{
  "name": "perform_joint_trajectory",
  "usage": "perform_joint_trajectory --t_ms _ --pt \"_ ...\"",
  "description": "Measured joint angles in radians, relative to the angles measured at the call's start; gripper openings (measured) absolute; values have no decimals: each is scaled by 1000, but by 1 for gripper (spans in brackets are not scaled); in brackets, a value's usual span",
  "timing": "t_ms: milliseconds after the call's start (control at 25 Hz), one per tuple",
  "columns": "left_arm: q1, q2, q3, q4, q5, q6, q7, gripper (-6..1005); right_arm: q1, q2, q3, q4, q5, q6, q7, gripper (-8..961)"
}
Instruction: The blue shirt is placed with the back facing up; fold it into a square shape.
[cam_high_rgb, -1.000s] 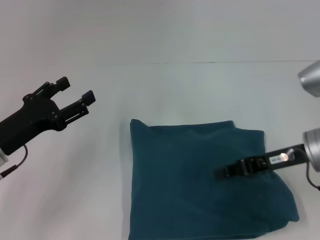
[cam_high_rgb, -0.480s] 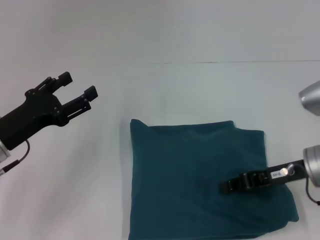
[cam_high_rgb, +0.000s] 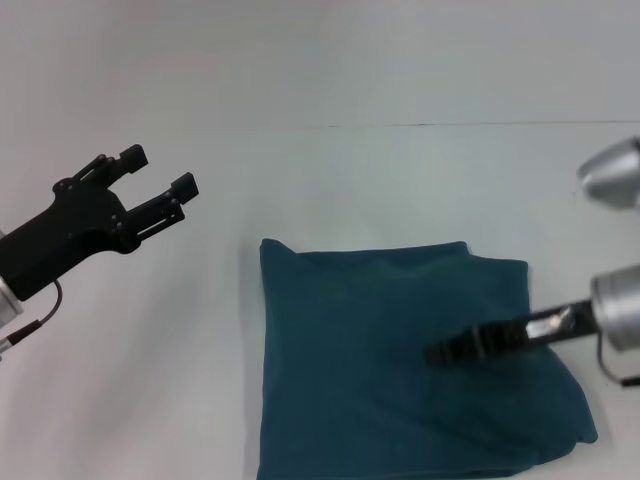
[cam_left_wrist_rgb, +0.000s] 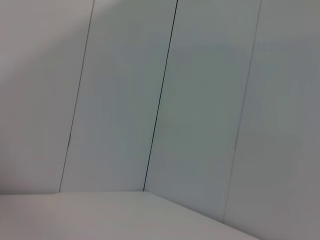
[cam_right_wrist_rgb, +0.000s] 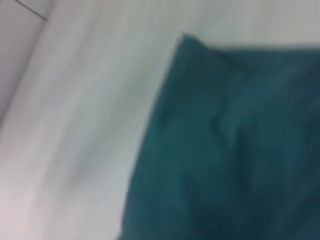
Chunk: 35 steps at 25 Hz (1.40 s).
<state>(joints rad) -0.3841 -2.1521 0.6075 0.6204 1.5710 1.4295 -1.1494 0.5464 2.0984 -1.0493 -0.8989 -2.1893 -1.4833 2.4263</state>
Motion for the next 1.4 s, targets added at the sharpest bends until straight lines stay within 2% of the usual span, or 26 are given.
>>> perform_joint_trajectory --t_ms 160,280,360,680,880,1000,1120,1280,1400 --pt "3 0 0 1 -1 1 -5 877 -49 -6 5 -202 26 -49 82 39" --pt "6 0 0 1 -2 1 -6 877 -63 -17 13 -270 8 -54 115 39" --pt "7 0 0 0 -3 0 -6 877 -56 -23 19 -244 -12 -39 111 39" --pt "1 -1 0 -1 -4 0 -7 877 50 -23 18 44 -89 98 12 40" --pt "-3 0 1 1 -5 0 -7 876 80 -12 13 101 -145 154 1 40" --pt "-6 1 0 3 -5 0 -7 876 75 -8 17 58 -138 130 9 40" --pt "-8 3 0 7 -5 0 -9 876 48 -1 26 -51 -71 62 15 40" --pt "-11 8 -2 17 -5 2 -21 877 17 -6 25 -200 41 -12 41 40" --pt "-11 9 -2 25 -5 1 -22 876 26 -10 21 -207 53 -18 40 40"
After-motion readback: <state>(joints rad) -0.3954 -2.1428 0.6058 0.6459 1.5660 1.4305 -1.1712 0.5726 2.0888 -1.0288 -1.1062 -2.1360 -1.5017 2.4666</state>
